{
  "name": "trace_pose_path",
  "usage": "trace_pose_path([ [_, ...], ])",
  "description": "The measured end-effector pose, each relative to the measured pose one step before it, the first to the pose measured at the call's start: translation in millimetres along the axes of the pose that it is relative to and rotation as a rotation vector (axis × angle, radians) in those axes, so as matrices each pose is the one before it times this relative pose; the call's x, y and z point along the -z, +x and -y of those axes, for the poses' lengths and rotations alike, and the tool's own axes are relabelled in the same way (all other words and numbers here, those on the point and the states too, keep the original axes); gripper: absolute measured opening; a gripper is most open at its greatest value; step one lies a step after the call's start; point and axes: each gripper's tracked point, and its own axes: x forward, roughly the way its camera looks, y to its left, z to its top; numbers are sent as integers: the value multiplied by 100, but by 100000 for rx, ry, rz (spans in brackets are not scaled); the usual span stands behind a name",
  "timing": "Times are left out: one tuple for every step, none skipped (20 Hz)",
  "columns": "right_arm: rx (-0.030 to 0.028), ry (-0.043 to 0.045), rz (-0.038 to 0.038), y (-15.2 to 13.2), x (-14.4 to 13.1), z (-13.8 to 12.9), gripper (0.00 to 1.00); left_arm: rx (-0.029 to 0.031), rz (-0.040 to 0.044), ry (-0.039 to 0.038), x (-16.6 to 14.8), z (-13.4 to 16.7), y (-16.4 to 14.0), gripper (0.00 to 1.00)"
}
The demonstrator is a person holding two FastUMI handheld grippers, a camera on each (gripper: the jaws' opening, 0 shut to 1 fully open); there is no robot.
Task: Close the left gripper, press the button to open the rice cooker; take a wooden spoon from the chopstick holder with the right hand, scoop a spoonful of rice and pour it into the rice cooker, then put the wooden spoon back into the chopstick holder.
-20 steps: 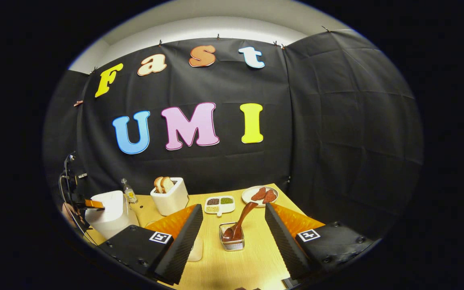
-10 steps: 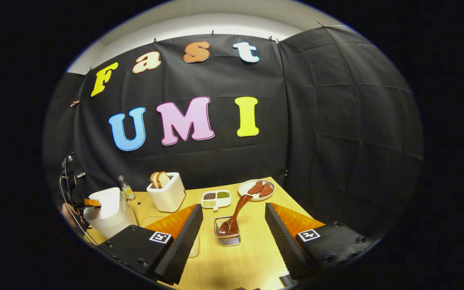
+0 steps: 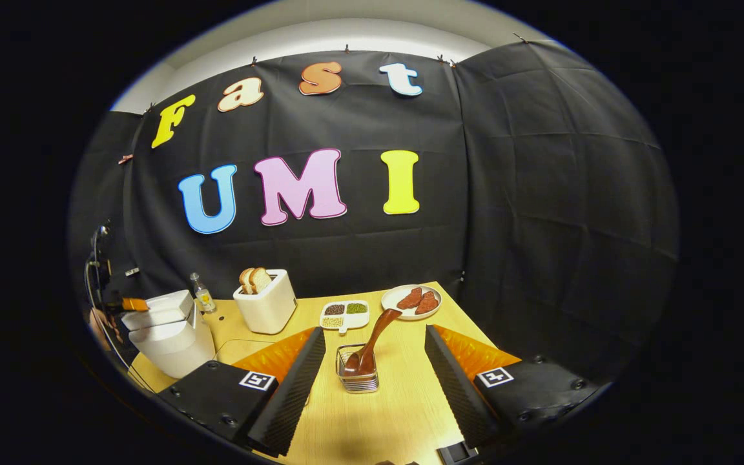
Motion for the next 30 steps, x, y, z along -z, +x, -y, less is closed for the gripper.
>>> trace_pose_path([
  [-509, -284, -12, 387, 17, 190, 97, -504, 3596, 1449, -1611, 332, -1093, 10],
  [-370, -664, 125, 573, 37, 208, 97, 818, 2241, 15, -852, 748, -1267, 7],
  [-668, -761, 128, 481, 102, 188, 97, 251, 2177, -145, -1127, 645, -1193, 7],
  [-1035, -730, 196, 627, -3, 14, 97, 91, 1908, 424, -611, 496, -1075, 7],
  [-1096, -490, -142, 595, 108, -4, 97, 49, 1747, 623, -499, 544, -1176, 7],
  [-1506, 40, -329, 717, 123, -124, 97, 130, 1255, 159, -213, 603, -1104, 7],
  [-1519, 453, -557, 568, 128, -91, 97, 433, 396, -292, -2, 700, -1096, 7],
  [-1649, 569, -606, 648, 253, -136, 97, -10, 343, 49, 305, 675, -1086, 8],
  [-1598, 17, -456, 803, 263, -35, 97, -486, 143, 397, 288, 593, -1116, 9],
  [-1387, -463, -432, 762, 297, 58, 97, -482, -15, 303, 457, 531, -963, 10],
  [-1443, -301, -688, 642, 438, 58, 97, -747, -27, -307, 349, 519, -808, 11],
  [-1511, 286, -1260, 634, 460, -61, 97, -930, -142, -838, 473, 312, -683, 11],
  [-1713, 866, -1318, 608, 448, -41, 97, -77, -107, -1235, 399, 493, -740, 12],
  [-1128, 1005, -1168, 494, 309, -30, 98, 232, 542, -903, 262, 679, -733, 15],
  [-1011, 759, -950, 459, 332, 69, 97, 17, 879, -332, 19, 380, -485, 17],
  [-741, 142, -724, 460, 272, 2, 97, -438, 209, -276, 373, 172, -357, 24],
  [-197, -655, -1114, 456, 455, 210, 97, 296, -159, -403, 258, 277, -402, 27],
  [-79, -550, -1437, 443, 489, 267, 98, 928, -479, -871, 384, 654, -399, 38],
  [-423, 225, -1160, 477, 426, 74, 98, 381, -667, -873, 355, 320, -336, 56],
  [-491, 983, -1739, 462, 372, 90, 97, -1525, -530, 32, 336, -340, 128, 75],
  [-432, 1026, -1926, 463, 420, 43, 98, -643, -131, -90, 472, 18, -646, 94],
  [-338, 793, -2873, 512, 722, 124, 97, -990, -303, 451, -13, -158, -121, 97],
  [-154, 878, -2054, 483, 413, 65, 98, -500, -123, 415, 173, 66, -368, 95],
  [-367, 1168, -1067, 593, 133, 68, 99, -590, -402, 300, 201, -36, -332, 96],
  [-484, 1584, -1040, 681, 88, -9, 99, -552, -733, 306, 188, -54, -255, 96],
  [-461, 1818, -1726, 762, 273, -15, 99, -733, -966, 449, 380, -170, -209, 95],
  [19, 1846, -1871, 825, 436, 211, 99, -1133, -885, 262, 261, -246, -187, 95],
  [385, 2041, -1558, 955, 243, 248, 99, -880, -984, -16, 325, -254, -63, 95],
  [346, 1203, -1455, 1111, 375, 189, 98, -541, -1039, 74, 248, -92, -202, 95],
  [411, 608, -1396, 1107, 299, 258, 99, -738, -1174, 870, 415, -240, -73, 96],
])
